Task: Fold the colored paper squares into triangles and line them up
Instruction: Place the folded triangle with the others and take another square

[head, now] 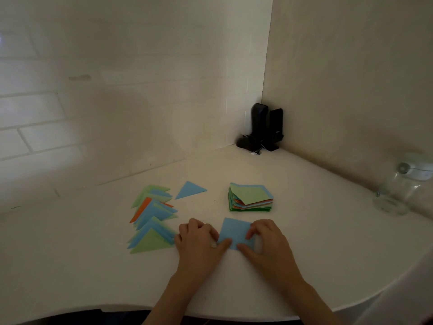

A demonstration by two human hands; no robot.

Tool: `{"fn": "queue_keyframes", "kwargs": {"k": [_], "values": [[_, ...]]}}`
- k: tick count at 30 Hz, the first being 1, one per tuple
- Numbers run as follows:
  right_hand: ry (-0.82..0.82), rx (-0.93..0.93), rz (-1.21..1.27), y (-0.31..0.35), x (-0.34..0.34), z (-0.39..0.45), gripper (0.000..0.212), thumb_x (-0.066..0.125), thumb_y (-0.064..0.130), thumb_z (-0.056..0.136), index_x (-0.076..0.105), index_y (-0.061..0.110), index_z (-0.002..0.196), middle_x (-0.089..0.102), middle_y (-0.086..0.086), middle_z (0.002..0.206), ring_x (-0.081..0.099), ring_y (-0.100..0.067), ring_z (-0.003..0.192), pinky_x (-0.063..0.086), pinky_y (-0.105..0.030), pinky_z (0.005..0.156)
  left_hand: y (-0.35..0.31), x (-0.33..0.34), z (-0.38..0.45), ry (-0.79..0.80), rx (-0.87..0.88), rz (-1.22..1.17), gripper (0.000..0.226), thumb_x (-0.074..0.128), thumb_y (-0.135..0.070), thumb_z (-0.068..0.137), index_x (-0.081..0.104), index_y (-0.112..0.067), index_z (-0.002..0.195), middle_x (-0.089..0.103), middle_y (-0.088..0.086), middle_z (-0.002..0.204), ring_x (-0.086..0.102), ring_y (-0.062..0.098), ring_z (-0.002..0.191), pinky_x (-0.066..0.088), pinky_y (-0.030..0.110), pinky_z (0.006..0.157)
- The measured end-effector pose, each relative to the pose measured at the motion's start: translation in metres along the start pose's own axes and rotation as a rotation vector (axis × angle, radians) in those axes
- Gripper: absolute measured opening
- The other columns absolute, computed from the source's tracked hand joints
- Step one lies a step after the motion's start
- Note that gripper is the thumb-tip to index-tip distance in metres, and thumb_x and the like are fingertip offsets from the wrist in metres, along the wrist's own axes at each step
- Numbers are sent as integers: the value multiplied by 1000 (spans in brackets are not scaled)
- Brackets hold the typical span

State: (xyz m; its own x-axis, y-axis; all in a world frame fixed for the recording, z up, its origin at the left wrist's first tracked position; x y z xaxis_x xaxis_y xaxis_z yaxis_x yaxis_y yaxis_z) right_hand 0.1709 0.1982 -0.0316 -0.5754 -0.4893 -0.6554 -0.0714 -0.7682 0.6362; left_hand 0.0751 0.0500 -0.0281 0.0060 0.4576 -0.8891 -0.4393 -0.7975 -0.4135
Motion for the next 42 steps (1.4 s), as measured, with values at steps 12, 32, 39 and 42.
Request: {"fn": "queue_keyframes", "kwargs": {"k": [12,32,39,42], "values": [[325,53,-72,-3,-10,13,48,70,40,77,52,33,122,36,16,123,27,-5,112,18,-11,88,0,-10,2,-65,112,-159,9,65,-26,82,61,-34,81,44,-12,89,42,14,91,34,31,78],[168,119,-44,19,-20,-3,29,66,4,74,71,22,95,52,17,80,49,1,69,35,-4,70,-33,-1,-27,-206,546,49,16,51,-40,70,57,-25,70,55,-10,69,55,10,61,42,22,54],[123,63,-57,9,-19,11,20,76,15,74,69,27,88,55,12,76,51,-3,63,38,-8,63,-29,-1,-24,-252,597,92,17,46,-36,78,58,-25,75,58,-8,71,56,13,65,44,26,57],[200,8,-119,5,-16,19,19,75,24,77,71,28,95,47,9,83,46,2,70,34,-7,63,-28,-1,-19,-292,592,104,17,46,-21,76,63,-24,79,59,-8,67,56,14,62,41,26,61]]}}
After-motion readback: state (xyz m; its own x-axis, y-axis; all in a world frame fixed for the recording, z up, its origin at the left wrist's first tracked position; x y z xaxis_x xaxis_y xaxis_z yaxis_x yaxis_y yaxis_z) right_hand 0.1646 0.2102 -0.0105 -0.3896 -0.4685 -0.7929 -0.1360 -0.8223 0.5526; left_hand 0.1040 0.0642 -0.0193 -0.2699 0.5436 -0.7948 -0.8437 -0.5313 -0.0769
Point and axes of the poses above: each hand's wrist, its own z-axis towards the middle knuckle, its own x-axis out of the palm, y = z × x, the point moved 3 cm from there along z, towards the middle knuckle
